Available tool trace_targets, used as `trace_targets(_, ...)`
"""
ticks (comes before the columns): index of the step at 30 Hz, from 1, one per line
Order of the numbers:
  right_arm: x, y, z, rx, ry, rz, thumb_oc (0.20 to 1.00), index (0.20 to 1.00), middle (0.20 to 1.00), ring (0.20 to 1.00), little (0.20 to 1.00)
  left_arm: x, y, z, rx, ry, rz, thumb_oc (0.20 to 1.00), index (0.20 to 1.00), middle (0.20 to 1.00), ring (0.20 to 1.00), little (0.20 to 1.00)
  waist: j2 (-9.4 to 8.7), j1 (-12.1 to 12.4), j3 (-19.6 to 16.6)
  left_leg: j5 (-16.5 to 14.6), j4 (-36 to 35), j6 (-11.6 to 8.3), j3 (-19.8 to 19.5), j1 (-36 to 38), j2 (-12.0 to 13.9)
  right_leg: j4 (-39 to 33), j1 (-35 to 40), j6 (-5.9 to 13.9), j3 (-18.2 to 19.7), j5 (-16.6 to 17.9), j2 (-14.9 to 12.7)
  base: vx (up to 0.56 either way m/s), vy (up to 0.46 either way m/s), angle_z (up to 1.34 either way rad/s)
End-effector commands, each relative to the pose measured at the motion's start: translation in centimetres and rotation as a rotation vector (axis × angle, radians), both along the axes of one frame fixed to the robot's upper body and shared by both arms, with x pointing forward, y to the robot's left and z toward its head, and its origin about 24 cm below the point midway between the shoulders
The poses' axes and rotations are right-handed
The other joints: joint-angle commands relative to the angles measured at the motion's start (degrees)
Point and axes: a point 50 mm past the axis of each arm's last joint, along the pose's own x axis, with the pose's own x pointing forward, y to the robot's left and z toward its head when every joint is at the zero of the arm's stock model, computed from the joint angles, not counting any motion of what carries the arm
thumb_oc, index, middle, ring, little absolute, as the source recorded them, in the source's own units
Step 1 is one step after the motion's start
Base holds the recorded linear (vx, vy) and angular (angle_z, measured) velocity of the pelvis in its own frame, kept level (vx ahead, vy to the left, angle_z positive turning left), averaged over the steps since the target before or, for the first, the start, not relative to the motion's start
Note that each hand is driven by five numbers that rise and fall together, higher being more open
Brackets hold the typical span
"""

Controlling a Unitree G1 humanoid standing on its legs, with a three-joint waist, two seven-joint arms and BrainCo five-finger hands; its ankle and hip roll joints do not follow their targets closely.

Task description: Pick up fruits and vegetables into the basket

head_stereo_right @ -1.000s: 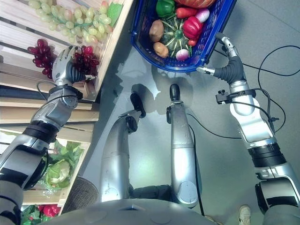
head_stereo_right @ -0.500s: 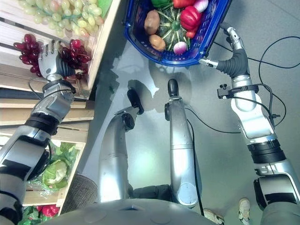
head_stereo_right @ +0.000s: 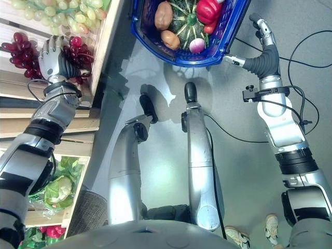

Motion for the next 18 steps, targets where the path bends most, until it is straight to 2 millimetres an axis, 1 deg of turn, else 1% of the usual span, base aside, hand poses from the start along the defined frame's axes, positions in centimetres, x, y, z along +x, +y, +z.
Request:
trace_targets(1, -1.1, 1.0, 1.0, 0.009, -0.082, 0.078, 1.000, 1.000, 1.000, 1.000, 1.000, -0.7, -2.4, -8.0, -0.187, 0.349, -0.184, 1.000, 1.000, 1.000, 1.000, 1.000, -1.95, -1.6, -2.7, -4.6, -2.7, 1.76, 2.6, 1.9, -2.7, -0.9, 1.2, 2.02, -2.7, -1.3, 1.8, -0.01, 0.059, -0.08)
trace_targets(2, -1.1, 1.1, 1.0, 0.007, -0.084, 0.082, 1.000, 1.000, 1.000, 1.000, 1.000, -0.6, -3.1, -8.0, -0.213, 0.343, -0.231, 0.724, 0.724, 0.724, 0.724, 0.724, -1.84, -1.6, -2.7, -4.5, -3.1, 1.77, 2.7, 2.3, -2.8, -1.3, 1.4, 2.07, -2.6, -1.2, 1.9, -0.01, 0.039, -0.08)
trace_targets(3, -1.2, 1.1, 1.0, 0.005, -0.084, 0.084, 1.000, 1.000, 1.000, 1.000, 1.000, -0.7, -3.5, -8.0, -0.226, 0.342, -0.261, 0.501, 0.501, 0.501, 0.501, 0.501, -1.73, -1.6, -2.7, -4.4, -3.5, 1.79, 2.8, 2.6, -2.8, -1.6, 1.6, 2.11, -2.6, -1.2, 1.9, -0.02, 0.048, -0.07)
trace_targets(4, -1.3, 1.2, 0.9, 0.001, -0.084, 0.086, 1.000, 1.000, 1.000, 1.000, 1.000, -0.7, -4.2, -8.1, -0.239, 0.339, -0.307, 0.200, 0.200, 0.200, 0.200, 0.200, -1.56, -1.7, -2.7, -4.4, -3.9, 1.77, 2.9, 2.9, -2.8, -1.8, 1.7, 2.12, -2.5, -1.2, 1.9, -0.02, 0.049, -0.03)
trace_targets(6, -1.5, 1.2, 0.9, -0.001, -0.082, 0.093, 1.000, 1.000, 1.000, 1.000, 1.000, -0.8, -5.2, -8.1, -0.239, 0.337, -0.373, 0.200, 0.200, 0.200, 0.200, 0.200, -1.35, -1.8, -2.7, -4.1, -4.8, 1.79, 3.1, 3.8, -2.9, -2.6, 2.4, 2.09, -2.4, -1.0, 2.0, -0.03, 0.041, 0.02)
trace_targets(10, -1.7, 1.2, 0.7, 0.002, -0.073, 0.100, 1.000, 1.000, 1.000, 1.000, 1.000, -0.9, -5.9, -7.9, -0.210, 0.335, -0.433, 0.200, 0.200, 0.200, 0.200, 0.200, -1.15, -1.9, -2.7, -4.1, -5.2, 1.82, 3.4, 4.6, -2.8, -2.8, 3.0, 2.08, -2.4, -1.0, 1.9, 0.00, 0.000, 0.00)
trace_targets(13, -1.8, 1.2, 0.6, 0.003, -0.068, 0.106, 1.000, 1.000, 1.000, 1.000, 1.000, -0.9, -5.6, -7.6, -0.148, 0.352, -0.421, 0.200, 0.200, 0.200, 0.200, 0.200, -1.05, -2.1, -2.7, -3.9, -5.8, 1.80, 3.6, 5.4, -2.9, -3.2, 3.7, 2.08, -2.3, -0.9, 2.0, 0.00, 0.000, 0.00)
trace_targets(18, -1.8, 1.4, 0.4, 0.002, -0.060, 0.110, 1.000, 1.000, 1.000, 1.000, 1.000, -0.9, -4.8, -8.1, -0.099, 0.369, -0.360, 0.200, 0.200, 0.200, 0.200, 0.200, -0.84, -2.3, -2.7, -3.7, -6.2, 1.73, 3.9, 6.4, -2.9, -3.7, 4.5, 1.96, -2.2, -0.8, 1.9, 0.00, 0.000, 0.00)
